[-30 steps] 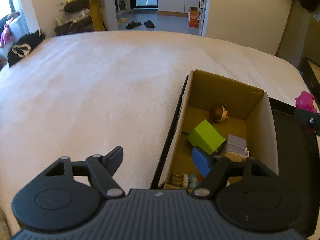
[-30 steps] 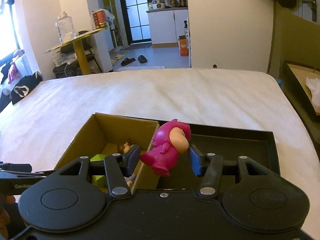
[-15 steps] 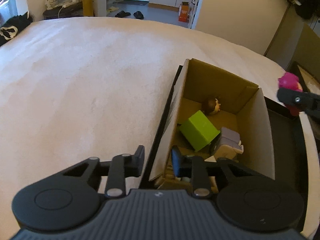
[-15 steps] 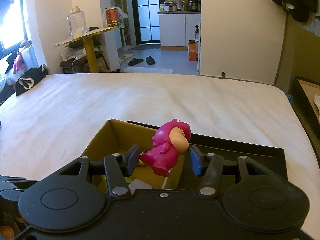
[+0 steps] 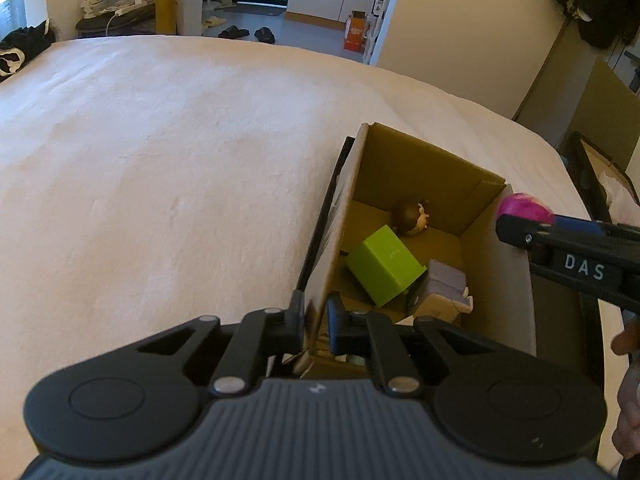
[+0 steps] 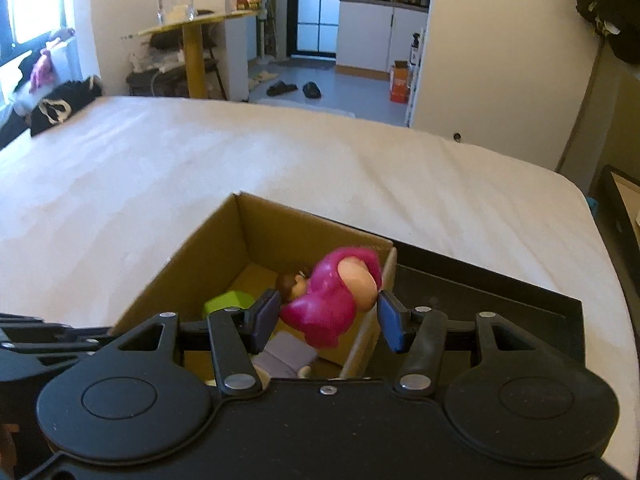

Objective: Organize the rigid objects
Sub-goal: 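Carry the pink dinosaur into the box and open the right tool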

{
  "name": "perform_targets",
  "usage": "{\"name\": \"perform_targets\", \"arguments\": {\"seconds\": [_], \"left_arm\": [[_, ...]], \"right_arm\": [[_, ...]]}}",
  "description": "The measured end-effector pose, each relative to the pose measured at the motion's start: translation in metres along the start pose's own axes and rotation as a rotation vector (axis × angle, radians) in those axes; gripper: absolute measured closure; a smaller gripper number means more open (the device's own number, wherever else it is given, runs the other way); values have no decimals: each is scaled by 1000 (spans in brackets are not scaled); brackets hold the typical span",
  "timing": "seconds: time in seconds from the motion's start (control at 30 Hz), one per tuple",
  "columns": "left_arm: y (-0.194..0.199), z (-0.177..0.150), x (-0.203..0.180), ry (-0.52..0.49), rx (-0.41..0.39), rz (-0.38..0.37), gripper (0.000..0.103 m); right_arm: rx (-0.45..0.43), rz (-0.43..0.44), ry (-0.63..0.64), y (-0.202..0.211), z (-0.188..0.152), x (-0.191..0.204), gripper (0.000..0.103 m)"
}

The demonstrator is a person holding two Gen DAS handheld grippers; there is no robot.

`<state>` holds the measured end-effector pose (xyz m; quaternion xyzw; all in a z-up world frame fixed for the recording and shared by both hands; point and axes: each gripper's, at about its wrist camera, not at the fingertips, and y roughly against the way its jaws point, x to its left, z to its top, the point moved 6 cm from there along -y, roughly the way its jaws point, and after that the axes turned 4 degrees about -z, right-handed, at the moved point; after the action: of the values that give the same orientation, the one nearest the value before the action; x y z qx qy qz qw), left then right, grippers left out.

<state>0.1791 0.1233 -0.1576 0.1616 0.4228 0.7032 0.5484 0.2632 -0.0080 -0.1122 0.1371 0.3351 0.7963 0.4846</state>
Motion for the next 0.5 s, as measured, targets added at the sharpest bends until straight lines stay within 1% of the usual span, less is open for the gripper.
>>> {"name": "perform_targets", "arguments": {"seconds": [0.07, 0.17, 0.37, 0.5], "left_arm": [[0, 0, 1, 1, 0, 0, 92], [0, 0, 2, 2, -2, 1, 92], [2, 0, 1, -9, 3, 8, 92], [1, 2, 0, -9, 8, 23, 92]], "right_arm": [[5, -17, -9, 0, 0, -2, 46], [7, -19, -23, 3, -3, -2, 43], [5, -10, -48, 11, -10, -8, 39], [-5, -6, -71, 15, -11, -16, 34]]}}
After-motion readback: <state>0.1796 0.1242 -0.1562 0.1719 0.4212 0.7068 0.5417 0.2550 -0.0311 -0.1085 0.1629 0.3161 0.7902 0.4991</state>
